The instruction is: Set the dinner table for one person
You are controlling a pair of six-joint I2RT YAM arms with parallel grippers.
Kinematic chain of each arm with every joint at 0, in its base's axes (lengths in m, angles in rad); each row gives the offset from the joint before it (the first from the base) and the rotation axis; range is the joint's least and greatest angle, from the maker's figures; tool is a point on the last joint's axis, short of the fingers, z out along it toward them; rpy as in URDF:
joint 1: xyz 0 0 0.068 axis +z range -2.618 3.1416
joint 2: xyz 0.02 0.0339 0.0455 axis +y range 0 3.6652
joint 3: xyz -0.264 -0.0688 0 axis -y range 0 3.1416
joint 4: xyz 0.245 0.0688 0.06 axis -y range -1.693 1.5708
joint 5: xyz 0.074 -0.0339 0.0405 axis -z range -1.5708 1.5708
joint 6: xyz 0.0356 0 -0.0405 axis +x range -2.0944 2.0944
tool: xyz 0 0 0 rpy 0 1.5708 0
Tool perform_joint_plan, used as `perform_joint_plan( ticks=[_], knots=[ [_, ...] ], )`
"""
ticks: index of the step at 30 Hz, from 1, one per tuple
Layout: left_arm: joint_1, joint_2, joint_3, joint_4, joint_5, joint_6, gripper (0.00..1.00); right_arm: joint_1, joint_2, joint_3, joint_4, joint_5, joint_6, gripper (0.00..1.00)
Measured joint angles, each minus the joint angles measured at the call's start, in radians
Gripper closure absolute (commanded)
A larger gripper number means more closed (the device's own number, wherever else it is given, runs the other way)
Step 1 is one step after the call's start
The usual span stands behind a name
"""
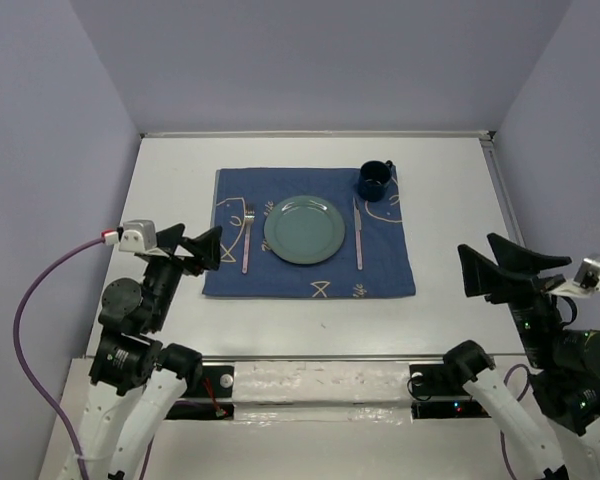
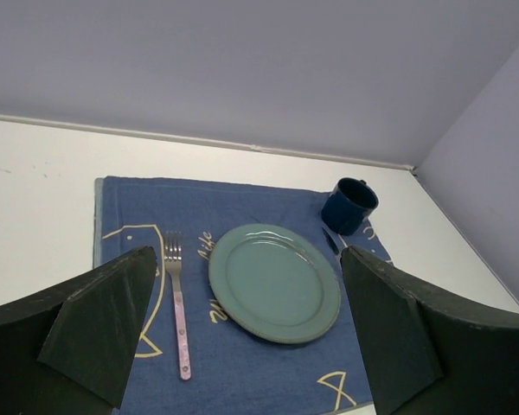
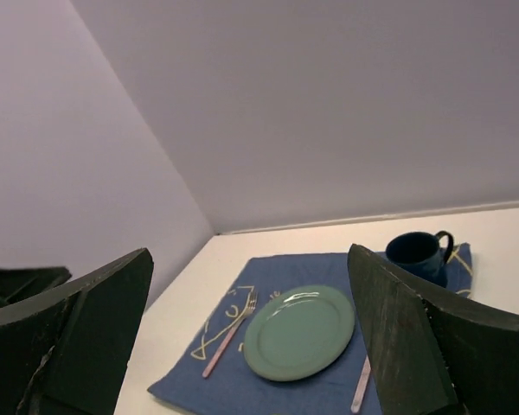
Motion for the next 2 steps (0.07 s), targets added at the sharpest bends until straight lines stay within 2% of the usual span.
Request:
perform_joint_plan(
  ticks=[2],
  knots=[
    [0.000,-0.004,-0.004,0.004,0.011,0.000,0.01,0.000,-0.033,-0.010,-0.016,0.028,0.003,0.00]
  ],
)
